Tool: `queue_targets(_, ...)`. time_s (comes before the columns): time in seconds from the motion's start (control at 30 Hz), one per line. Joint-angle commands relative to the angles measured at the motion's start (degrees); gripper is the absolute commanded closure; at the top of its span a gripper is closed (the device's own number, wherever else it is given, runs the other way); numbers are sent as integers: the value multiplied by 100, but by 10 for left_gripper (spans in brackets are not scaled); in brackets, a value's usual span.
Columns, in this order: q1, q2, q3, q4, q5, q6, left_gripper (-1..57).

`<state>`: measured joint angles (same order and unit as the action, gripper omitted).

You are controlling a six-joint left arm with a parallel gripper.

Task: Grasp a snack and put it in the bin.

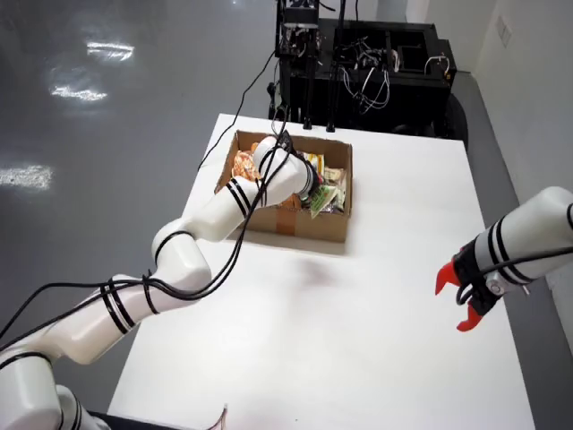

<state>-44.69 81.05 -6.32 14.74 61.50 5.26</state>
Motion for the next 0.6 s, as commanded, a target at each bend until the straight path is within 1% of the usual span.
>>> queue_targets(0.03, 60, 7, -19, 63, -198, 177, 514)
queue_targets(0.27, 195, 14, -64, 123, -575, 492, 523)
queue_targets(0.47, 330, 16, -86, 142, -1036, 714, 526)
queue_targets(0.6, 457, 2, -78, 136, -1321, 767, 519)
